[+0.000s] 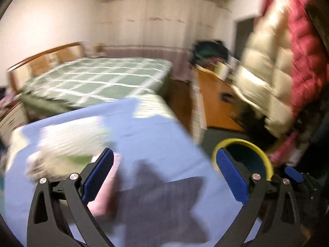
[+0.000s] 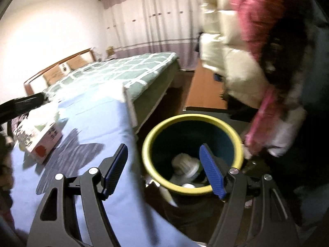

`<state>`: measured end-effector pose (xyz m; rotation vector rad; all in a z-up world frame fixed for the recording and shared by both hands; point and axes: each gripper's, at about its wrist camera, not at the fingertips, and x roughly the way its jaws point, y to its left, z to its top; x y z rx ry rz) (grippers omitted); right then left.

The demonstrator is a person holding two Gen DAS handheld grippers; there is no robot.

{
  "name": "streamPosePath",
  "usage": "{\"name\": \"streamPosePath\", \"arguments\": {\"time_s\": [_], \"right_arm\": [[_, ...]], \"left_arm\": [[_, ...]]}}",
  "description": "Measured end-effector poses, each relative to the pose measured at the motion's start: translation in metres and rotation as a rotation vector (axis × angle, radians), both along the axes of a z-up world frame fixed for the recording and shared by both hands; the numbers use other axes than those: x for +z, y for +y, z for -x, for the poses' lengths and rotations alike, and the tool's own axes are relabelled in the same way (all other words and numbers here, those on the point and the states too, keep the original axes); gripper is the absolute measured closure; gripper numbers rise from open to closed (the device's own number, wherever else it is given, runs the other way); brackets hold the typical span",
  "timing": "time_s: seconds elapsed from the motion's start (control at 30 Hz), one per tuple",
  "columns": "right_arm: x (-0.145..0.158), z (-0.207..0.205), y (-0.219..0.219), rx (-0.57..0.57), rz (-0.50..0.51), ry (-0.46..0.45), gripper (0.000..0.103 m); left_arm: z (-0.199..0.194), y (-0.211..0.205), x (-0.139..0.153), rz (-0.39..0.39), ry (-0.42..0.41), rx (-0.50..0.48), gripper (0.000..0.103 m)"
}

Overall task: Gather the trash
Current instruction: 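Carry the white bowl with the left gripper over the bin and release, then reach the right gripper to the white foam net and grasp it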

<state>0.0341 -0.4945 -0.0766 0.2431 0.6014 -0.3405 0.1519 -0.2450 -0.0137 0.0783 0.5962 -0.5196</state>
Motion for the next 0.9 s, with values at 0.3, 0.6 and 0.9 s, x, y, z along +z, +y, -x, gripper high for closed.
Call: {"name": "streamPosePath", "arguments": {"time_s": [0.3,0.6,0.9], "right_arm": [[0.005,-0.06,0.08,0.209,0.018,0.001,0.034],[0.012,-0.111,0.162,0.401,0.021,0.005,0.034],[0.027,-0.191,0.206,0.497,-0.007,0.014,0.034]], "left_arm": [[0.003,0.193,-0.01,-0.007,-0.106,0.469,0.005],[-0.018,0.294,-0.056,-0.025,-0.092,0.742,0.005],[-0.024,0.319,-0.072,0.005,-0.048,0.848,0.005]]}}
